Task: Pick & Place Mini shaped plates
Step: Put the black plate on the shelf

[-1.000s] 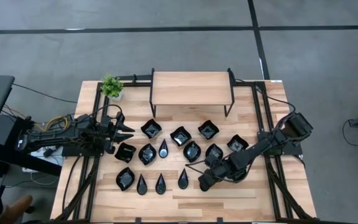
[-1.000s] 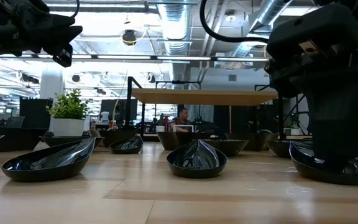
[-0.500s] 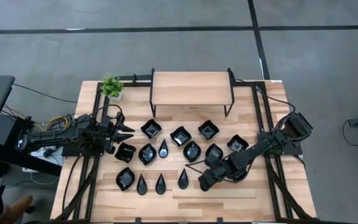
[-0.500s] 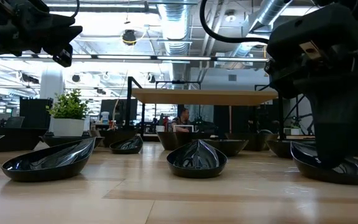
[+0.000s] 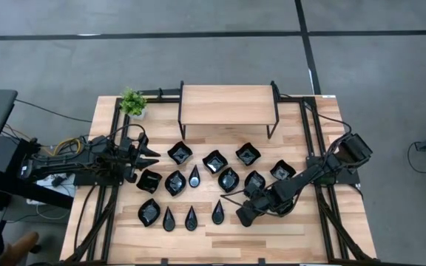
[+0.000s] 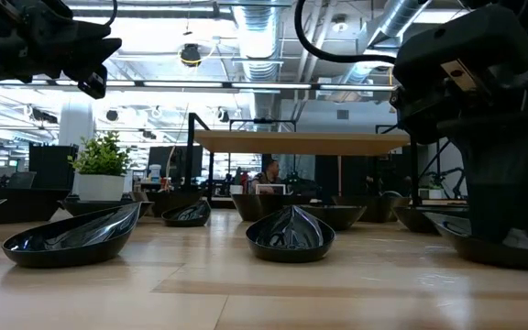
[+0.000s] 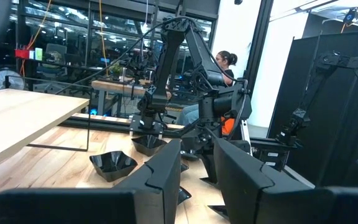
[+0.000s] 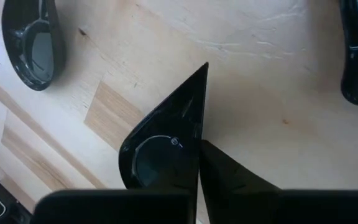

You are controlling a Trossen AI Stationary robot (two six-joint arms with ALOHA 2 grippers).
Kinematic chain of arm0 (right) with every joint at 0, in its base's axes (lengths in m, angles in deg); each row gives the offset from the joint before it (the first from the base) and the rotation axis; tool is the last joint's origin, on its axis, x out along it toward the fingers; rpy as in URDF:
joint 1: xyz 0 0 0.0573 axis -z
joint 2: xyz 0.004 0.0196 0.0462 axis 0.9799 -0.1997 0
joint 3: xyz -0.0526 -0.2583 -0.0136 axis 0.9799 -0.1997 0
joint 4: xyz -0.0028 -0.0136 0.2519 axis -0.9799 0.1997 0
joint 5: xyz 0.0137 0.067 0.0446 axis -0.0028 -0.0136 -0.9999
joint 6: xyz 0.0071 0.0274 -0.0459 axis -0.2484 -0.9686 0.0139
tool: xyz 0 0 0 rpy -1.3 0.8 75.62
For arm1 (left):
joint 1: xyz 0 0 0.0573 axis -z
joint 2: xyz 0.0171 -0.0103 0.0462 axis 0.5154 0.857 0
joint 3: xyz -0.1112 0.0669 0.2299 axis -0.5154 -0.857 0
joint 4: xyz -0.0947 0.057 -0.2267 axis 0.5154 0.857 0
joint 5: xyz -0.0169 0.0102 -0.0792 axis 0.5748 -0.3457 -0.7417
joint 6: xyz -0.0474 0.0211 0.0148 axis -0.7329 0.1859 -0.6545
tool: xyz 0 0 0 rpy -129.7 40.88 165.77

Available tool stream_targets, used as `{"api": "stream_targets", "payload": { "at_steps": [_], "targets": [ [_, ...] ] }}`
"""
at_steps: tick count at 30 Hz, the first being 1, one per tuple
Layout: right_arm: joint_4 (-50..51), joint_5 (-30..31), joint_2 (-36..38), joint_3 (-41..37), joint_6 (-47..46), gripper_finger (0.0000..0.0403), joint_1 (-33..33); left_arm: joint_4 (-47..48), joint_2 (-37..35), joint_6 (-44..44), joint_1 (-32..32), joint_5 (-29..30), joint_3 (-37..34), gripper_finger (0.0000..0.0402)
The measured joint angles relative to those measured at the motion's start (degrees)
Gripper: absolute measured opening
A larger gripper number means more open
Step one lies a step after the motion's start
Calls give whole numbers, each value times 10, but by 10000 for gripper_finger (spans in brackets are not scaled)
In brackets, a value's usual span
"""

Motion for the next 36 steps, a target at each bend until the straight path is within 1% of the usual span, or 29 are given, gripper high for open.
{"api": "stream_targets", "payload": {
  "at_steps": [12,17,20,25,29,31,36],
  "targets": [
    [-1,-4,0,2,0,2,0,0,0,0,0,0,0,99],
    [6,-6,0,28,17,1,0,0,0,0,0,0,0,99],
    [30,-15,0,50,35,1,4,0,0,0,0,0,0,99],
    [90,-27,0,90,86,1,19,0,0,0,0,0,0,99],
    [98,-53,0,117,147,1,36,0,0,0,0,0,0,99],
    [101,-67,0,127,184,1,46,0,0,0,0,0,0,99],
    [105,-114,-1,154,310,0,73,0,0,-2,0,0,0,99]
  ]
}}
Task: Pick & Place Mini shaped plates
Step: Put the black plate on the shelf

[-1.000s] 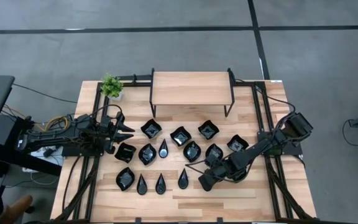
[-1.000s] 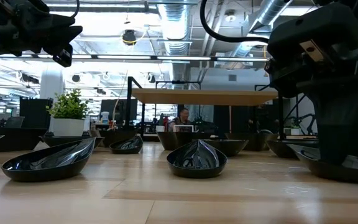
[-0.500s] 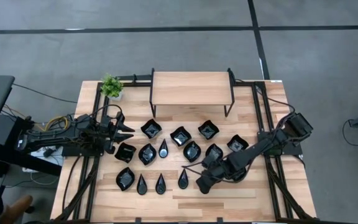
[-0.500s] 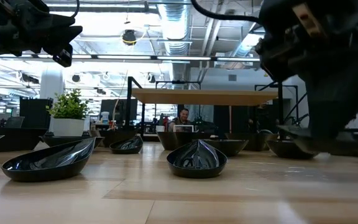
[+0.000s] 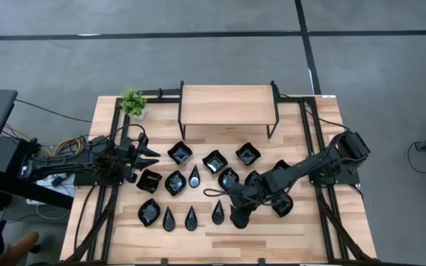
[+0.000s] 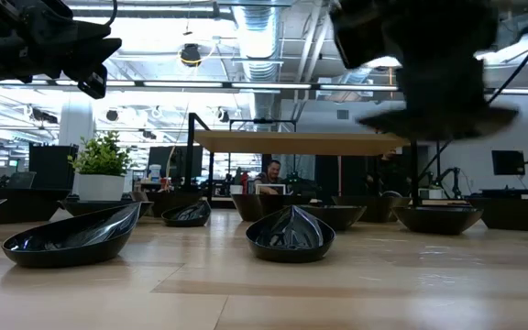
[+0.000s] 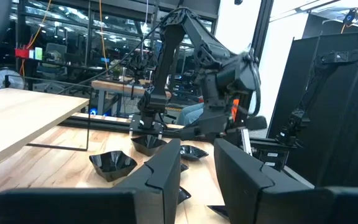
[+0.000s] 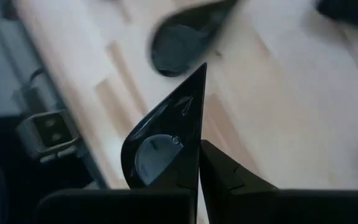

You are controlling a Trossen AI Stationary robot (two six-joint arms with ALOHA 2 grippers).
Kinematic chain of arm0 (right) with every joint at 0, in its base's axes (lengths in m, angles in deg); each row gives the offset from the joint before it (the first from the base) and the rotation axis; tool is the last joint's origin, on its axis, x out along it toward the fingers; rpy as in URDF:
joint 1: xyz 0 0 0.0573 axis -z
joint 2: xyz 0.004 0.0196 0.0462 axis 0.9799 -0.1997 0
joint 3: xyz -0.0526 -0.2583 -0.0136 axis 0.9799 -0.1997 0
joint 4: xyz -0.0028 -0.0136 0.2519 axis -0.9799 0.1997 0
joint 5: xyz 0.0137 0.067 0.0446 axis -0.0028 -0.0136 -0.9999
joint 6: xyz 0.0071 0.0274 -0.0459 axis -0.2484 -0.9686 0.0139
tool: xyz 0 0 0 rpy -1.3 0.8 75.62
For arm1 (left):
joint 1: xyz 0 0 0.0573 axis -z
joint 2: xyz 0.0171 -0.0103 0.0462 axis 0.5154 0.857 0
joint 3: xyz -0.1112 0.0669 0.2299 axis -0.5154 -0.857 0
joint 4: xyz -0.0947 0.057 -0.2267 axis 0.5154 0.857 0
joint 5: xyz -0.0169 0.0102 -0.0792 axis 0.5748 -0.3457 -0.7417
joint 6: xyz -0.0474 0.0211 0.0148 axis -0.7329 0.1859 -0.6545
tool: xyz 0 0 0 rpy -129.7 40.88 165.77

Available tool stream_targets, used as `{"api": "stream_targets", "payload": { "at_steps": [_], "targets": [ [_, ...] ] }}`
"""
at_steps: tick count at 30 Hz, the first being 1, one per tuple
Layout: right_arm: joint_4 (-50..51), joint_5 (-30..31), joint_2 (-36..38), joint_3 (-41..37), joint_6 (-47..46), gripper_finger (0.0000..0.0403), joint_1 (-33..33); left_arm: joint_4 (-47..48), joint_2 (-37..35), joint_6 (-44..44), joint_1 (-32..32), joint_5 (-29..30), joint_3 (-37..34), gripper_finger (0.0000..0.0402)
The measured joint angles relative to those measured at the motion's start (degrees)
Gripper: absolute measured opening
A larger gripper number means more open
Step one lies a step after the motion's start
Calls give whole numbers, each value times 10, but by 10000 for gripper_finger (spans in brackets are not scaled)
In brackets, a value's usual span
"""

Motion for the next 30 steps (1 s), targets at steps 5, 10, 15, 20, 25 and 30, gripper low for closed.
{"api": "stream_targets", "payload": {
  "at_steps": [5,10,15,20,25,30],
  "targets": [
    [-2,-60,0,38,130,0,33,0,0,0,0,0,0,99],
    [-90,-171,0,68,239,0,76,0,0,0,0,0,0,99],
    [-270,-310,0,73,272,0,117,0,0,0,0,0,0,99],
    [-374,-373,0,73,238,0,151,0,0,0,0,0,0,99],
    [-345,-368,1,73,226,0,167,0,0,0,0,0,0,99],
    [-250,-245,19,73,237,0,206,0,0,0,0,0,0,99]
  ]
}}
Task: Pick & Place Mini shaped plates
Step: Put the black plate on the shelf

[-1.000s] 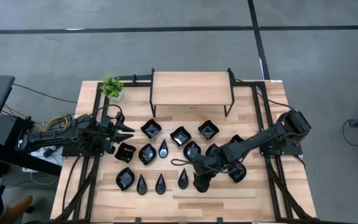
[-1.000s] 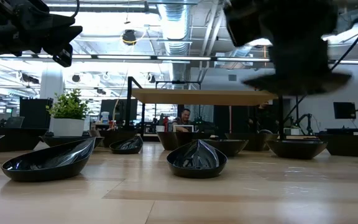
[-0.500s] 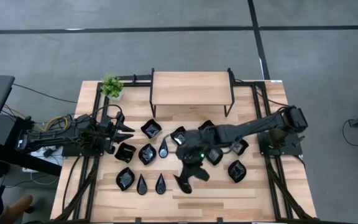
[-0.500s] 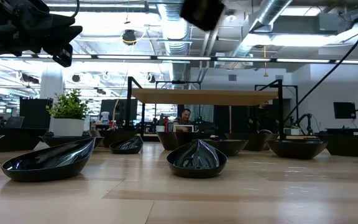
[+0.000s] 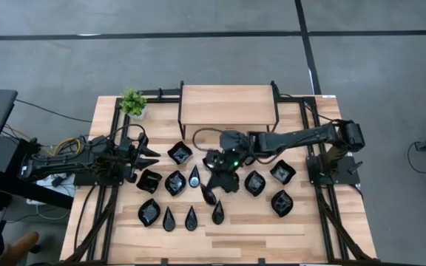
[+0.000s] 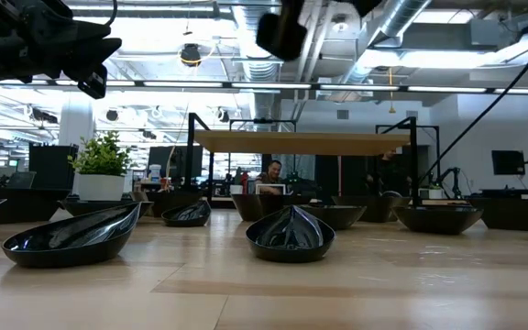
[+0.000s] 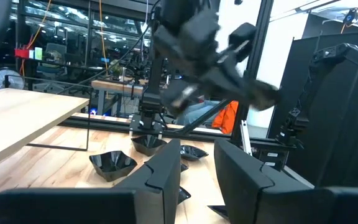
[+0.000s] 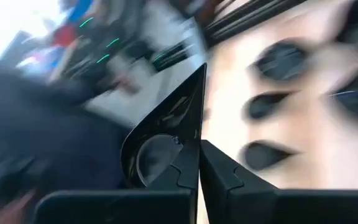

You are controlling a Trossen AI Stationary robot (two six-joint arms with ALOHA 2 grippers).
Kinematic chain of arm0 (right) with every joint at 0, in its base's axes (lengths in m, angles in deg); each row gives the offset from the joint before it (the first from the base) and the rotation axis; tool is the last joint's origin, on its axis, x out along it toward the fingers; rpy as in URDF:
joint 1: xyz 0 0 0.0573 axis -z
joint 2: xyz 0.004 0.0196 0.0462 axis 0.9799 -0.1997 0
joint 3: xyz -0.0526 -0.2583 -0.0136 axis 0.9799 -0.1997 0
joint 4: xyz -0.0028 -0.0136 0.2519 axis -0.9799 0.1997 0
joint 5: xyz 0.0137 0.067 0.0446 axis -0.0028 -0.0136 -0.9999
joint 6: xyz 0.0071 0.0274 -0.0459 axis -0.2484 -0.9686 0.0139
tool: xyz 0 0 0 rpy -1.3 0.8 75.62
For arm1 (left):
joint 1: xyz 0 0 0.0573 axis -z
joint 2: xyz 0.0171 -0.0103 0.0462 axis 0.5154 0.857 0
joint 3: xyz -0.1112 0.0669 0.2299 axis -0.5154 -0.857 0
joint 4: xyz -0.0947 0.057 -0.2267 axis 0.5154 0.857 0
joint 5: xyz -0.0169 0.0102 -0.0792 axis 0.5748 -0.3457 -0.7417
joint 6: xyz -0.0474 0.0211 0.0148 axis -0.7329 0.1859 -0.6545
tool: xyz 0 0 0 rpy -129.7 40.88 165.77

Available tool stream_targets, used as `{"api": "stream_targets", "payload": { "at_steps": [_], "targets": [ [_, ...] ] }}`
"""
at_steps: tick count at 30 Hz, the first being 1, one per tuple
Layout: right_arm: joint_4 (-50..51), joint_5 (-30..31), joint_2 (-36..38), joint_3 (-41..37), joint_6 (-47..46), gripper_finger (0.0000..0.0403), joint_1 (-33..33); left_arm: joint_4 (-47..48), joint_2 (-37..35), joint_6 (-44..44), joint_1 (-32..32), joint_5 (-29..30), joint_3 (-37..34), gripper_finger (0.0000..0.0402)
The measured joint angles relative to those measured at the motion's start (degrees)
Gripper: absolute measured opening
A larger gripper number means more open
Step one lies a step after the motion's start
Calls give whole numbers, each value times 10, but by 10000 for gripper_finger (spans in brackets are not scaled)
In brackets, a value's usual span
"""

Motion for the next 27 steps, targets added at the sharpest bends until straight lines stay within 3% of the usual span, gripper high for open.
{"api": "stream_targets", "payload": {
  "at_steps": [6,10,16,27],
  "targets": [
    [215,214,76,0,9,0,59,-1,1,0,0,0,0,99],
    [372,293,127,44,9,0,105,-3,1,0,0,0,0,99],
    [538,324,139,113,28,0,209,-4,1,0,0,0,0,99],
    [596,299,128,121,91,0,425,-9,1,0,0,0,0,99]
  ]
}}
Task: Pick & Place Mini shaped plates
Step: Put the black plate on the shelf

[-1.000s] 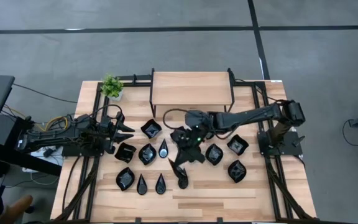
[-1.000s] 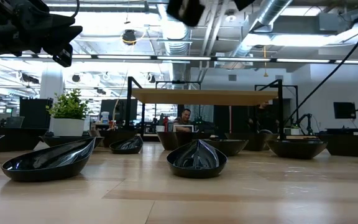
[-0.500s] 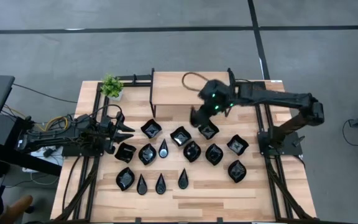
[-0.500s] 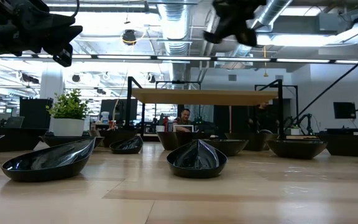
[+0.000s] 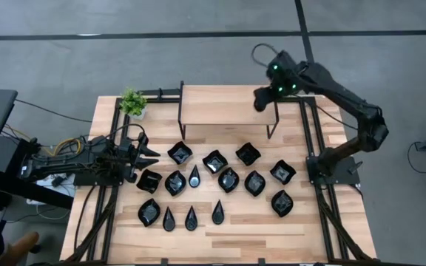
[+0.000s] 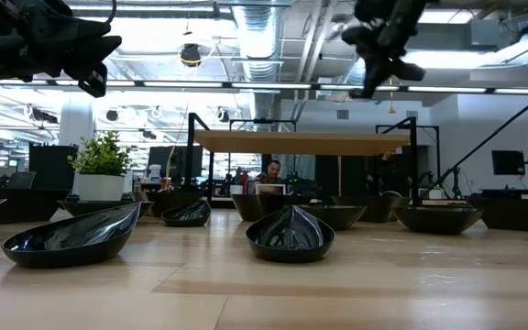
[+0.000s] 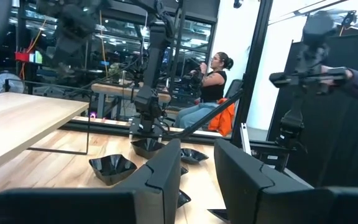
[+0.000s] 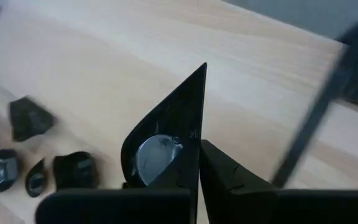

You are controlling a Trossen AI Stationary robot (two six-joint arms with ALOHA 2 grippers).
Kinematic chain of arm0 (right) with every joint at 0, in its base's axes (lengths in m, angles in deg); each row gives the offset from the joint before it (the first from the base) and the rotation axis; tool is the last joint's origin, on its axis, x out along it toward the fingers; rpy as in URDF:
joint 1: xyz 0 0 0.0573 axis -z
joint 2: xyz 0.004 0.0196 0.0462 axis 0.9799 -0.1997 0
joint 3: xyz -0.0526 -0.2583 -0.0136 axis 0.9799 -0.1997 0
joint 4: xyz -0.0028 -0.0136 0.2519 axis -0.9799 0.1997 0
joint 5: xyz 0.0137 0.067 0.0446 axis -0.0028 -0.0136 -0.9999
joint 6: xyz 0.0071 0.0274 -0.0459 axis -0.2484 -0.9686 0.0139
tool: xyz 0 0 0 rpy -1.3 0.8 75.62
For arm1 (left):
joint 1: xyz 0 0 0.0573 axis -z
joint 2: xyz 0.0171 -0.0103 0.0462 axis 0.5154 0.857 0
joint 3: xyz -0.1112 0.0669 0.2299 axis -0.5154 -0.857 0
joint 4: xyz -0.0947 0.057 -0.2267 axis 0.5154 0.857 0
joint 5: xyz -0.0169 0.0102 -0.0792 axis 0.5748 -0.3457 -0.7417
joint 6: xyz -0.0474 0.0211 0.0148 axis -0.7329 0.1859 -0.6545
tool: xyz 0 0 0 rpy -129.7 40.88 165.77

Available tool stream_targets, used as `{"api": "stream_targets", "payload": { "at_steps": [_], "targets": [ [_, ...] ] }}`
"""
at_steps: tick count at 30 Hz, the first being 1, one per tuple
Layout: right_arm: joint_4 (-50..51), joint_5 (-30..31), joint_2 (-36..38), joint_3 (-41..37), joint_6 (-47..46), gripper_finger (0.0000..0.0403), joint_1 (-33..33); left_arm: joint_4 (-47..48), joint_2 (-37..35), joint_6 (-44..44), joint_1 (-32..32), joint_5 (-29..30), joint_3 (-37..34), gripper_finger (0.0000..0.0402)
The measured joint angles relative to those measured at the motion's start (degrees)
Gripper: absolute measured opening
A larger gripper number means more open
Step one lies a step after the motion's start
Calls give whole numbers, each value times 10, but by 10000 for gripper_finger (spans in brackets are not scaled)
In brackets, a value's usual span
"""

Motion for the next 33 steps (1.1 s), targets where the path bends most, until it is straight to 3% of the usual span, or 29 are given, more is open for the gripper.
{"api": "stream_targets", "payload": {
  "at_steps": [15,20,33],
  "targets": [
    [-20,-54,-108,0,68,0,53,-4,0,0,0,0,0,99],
    [-15,-80,-117,0,68,0,61,-4,0,0,0,0,0,99],
    [-15,-70,-121,0,68,0,64,-4,0,0,0,0,0,99]
  ]
}}
